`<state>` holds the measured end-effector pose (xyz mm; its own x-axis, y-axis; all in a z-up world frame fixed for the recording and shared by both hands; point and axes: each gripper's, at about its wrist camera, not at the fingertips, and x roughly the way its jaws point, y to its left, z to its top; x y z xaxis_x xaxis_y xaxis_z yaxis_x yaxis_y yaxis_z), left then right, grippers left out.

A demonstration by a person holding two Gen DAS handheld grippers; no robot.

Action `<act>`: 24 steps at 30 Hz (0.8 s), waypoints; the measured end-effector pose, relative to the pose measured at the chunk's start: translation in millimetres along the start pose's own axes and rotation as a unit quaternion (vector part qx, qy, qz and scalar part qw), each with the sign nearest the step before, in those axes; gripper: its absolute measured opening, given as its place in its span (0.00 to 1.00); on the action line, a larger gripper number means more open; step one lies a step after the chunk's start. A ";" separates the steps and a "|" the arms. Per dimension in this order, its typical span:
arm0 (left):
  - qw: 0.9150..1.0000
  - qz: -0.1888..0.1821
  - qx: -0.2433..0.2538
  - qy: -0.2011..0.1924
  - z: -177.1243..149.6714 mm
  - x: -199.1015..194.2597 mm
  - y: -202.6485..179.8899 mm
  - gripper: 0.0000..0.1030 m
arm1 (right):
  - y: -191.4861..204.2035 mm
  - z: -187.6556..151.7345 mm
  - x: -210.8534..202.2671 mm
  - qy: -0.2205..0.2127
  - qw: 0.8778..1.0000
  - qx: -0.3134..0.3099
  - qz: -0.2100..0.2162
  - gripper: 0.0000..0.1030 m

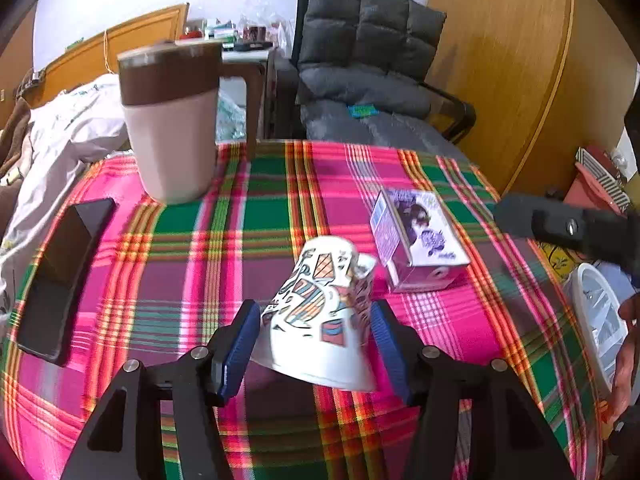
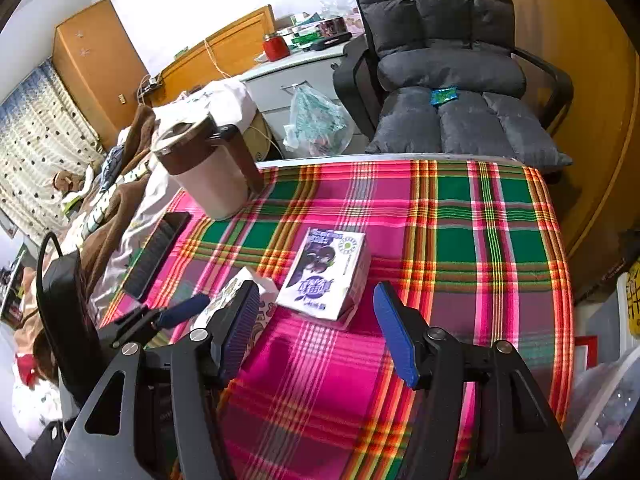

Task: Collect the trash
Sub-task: 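Grasp the patterned paper cup with the left tool while the right tool grasps the purple carton, then carry the paper cup and purple carton over the white bin with both tools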

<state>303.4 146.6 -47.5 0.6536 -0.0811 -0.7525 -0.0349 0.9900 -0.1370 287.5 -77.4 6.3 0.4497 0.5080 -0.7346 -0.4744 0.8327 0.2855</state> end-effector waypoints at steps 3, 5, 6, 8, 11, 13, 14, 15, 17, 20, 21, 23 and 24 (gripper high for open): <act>1.000 0.006 0.000 0.003 -5.7 4.9 -0.9 0.57 | -2.7 2.1 8.6 0.008 1.000 0.004 -0.002 0.60; 1.000 0.009 -0.010 0.006 -7.2 1.9 1.6 0.54 | -2.6 2.9 13.2 0.011 1.000 0.004 -0.001 0.60; 1.000 0.013 -0.012 0.004 -8.7 -0.5 2.8 0.51 | -0.6 2.8 15.6 0.012 1.000 0.002 -0.001 0.60; 1.000 0.023 -0.017 0.002 -11.7 -5.4 6.0 0.48 | 2.1 4.4 21.5 0.015 1.000 -0.003 -0.001 0.60; 0.999 0.038 -0.025 -0.001 -14.0 -12.8 11.8 0.43 | 3.9 7.6 31.8 0.021 1.000 -0.010 -0.002 0.61; 0.999 0.045 -0.031 -0.004 -14.7 -17.9 15.3 0.42 | 8.0 7.9 37.8 0.025 0.999 -0.016 -0.014 0.64; 0.998 0.047 -0.036 -0.006 -16.1 -22.1 18.5 0.42 | 8.9 8.3 39.4 0.024 0.999 -0.019 -0.019 0.64; 0.998 0.049 -0.039 -0.007 -15.9 -23.4 21.1 0.42 | 11.3 7.9 41.1 0.023 0.999 -0.023 -0.026 0.64; 0.998 0.051 -0.047 -0.012 -17.9 -29.9 26.9 0.42 | 12.3 8.1 44.6 0.023 0.999 -0.028 -0.039 0.64; 0.997 0.050 -0.056 -0.015 -19.0 -35.4 34.6 0.42 | 14.1 7.3 51.6 0.028 0.997 -0.035 -0.064 0.64; 0.997 0.050 -0.058 -0.016 -19.5 -36.6 36.4 0.42 | 14.0 6.7 54.2 0.031 0.996 -0.038 -0.071 0.64; 0.997 0.048 -0.060 -0.016 -19.9 -37.1 38.2 0.42 | 13.7 6.0 58.8 0.036 0.996 -0.041 -0.075 0.64; 0.997 0.047 -0.060 -0.015 -19.3 -36.1 38.6 0.42 | 13.4 5.8 59.7 0.036 0.995 -0.042 -0.077 0.64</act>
<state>263.8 185.4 -38.1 0.6655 0.0159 -0.7462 -0.1860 0.9718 -0.1452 312.4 -34.7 -30.2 0.4683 0.3556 -0.8089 -0.4665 0.8770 0.1154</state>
